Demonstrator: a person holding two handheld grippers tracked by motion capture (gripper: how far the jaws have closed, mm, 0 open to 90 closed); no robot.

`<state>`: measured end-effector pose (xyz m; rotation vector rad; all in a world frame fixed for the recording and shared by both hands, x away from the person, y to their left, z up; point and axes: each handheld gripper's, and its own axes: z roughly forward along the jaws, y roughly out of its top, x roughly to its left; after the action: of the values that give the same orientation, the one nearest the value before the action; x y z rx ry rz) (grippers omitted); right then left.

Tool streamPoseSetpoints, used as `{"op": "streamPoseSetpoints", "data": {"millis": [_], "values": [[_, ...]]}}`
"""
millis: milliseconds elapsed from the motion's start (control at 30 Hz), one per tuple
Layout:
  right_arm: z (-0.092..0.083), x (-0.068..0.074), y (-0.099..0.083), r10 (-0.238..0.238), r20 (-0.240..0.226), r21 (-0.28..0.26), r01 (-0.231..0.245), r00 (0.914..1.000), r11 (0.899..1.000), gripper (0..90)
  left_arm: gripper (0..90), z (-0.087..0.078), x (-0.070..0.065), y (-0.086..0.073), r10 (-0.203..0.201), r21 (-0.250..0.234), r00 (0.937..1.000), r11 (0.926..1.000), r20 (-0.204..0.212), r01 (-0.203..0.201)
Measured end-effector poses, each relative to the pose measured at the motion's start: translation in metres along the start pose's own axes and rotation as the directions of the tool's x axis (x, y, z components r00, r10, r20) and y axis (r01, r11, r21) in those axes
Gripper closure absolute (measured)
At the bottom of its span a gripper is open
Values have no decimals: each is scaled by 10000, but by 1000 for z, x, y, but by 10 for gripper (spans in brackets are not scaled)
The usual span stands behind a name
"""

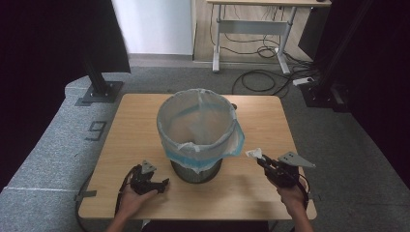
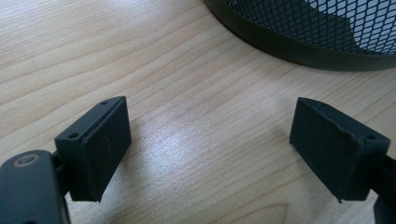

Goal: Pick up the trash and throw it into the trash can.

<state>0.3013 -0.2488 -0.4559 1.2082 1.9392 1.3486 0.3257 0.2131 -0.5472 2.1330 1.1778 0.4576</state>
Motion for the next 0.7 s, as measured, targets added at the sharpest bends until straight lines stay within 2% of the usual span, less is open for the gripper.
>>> {"op": "streamPoseSetpoints", "data": {"millis": [267, 700], "values": [[-4, 6, 8, -162, -125, -202, 160, 9998, 9997, 774, 124, 0, 0, 0, -1, 11, 10000, 10000, 3, 1], [-19, 12, 31, -368, -301, -906, 339, 9989, 9953, 773, 123, 0, 0, 0, -6, 17, 10000, 10000, -5, 6]]}}
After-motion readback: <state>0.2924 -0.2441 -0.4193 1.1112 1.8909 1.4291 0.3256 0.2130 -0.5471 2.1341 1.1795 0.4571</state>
